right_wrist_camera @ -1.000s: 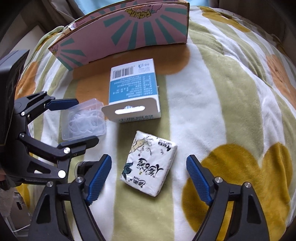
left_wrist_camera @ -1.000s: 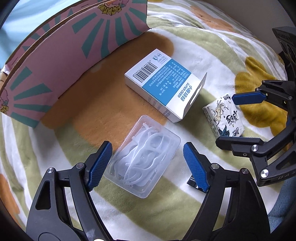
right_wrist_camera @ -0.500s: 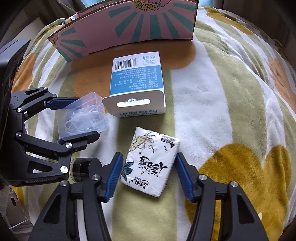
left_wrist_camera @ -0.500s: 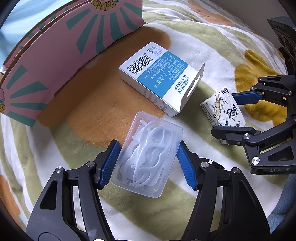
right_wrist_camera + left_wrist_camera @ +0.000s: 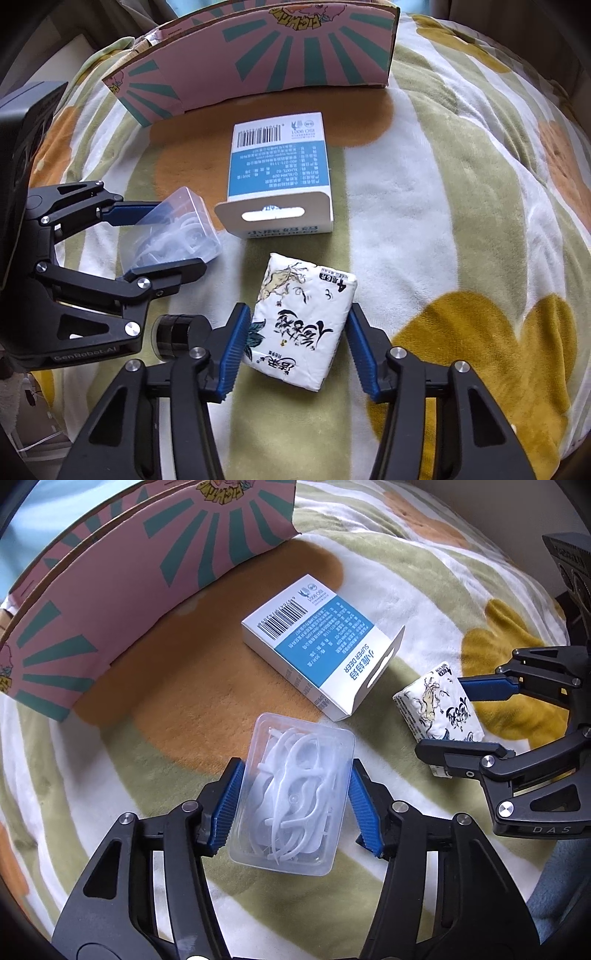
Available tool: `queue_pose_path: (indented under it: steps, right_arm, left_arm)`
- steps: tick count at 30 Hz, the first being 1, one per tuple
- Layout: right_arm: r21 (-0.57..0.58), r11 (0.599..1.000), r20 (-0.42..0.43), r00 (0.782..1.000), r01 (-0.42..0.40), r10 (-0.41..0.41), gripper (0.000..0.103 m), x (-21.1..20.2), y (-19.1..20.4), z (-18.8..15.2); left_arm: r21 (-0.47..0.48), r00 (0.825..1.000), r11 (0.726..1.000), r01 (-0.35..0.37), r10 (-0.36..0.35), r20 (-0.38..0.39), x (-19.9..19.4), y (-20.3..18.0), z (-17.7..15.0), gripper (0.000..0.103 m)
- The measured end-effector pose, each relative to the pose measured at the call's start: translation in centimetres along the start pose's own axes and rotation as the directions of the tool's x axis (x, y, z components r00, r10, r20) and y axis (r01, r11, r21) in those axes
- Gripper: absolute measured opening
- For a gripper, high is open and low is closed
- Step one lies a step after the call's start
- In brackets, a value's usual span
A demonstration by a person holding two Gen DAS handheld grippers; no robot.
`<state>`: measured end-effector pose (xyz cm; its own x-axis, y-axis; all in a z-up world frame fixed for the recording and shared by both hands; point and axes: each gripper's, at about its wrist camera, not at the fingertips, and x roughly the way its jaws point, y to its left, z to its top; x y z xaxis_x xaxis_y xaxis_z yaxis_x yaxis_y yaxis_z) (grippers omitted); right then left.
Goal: Organize objects
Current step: 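Grasp the clear floss-pick case with left tool while right tool grasps the tissue pack, then lower floss case and tissue pack into the pink box and open both tools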
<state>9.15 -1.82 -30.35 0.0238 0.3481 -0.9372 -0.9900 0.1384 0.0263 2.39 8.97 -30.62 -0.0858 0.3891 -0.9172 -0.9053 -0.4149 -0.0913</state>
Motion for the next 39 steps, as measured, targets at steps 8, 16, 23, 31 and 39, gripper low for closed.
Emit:
queue_pose_path:
  steps: [8,16,23,31,39]
  right_arm:
    - [-0.002,1.0,0.012,1.0,-0.009,0.009,0.048,-1.4,-0.1,1.3]
    - [0.003,1.0,0.031,0.999,-0.012,0.012,0.048,-3.6,-0.4,3.4]
    - [0.012,0.999,0.081,0.996,-0.032,0.031,0.048,-6.9,-0.3,7.2]
    - [-0.01,0.999,0.17,0.985,-0.036,0.037,0.048,-9.7,0.4,14.2]
    - [-0.065,0.997,0.224,0.973,-0.041,0.055,0.048,-9.9,1.8,21.9]
  left_arm:
    - [-0.066,1.0,0.998,0.006,-0.005,0.016,-2.2,0.7,0.9,0.053]
    - [-0.15,0.999,0.989,0.014,-0.007,0.048,-5.5,1.8,2.3,0.053]
    - [-0.234,0.994,0.972,0.007,0.019,0.11,-10.2,4.6,4.4,0.053]
    - [-0.303,0.979,0.953,-0.008,0.07,0.193,-14.4,9.9,8.1,0.053]
    - [-0.338,0.971,0.94,-0.037,0.114,0.211,-14.5,15.8,12.5,0.053]
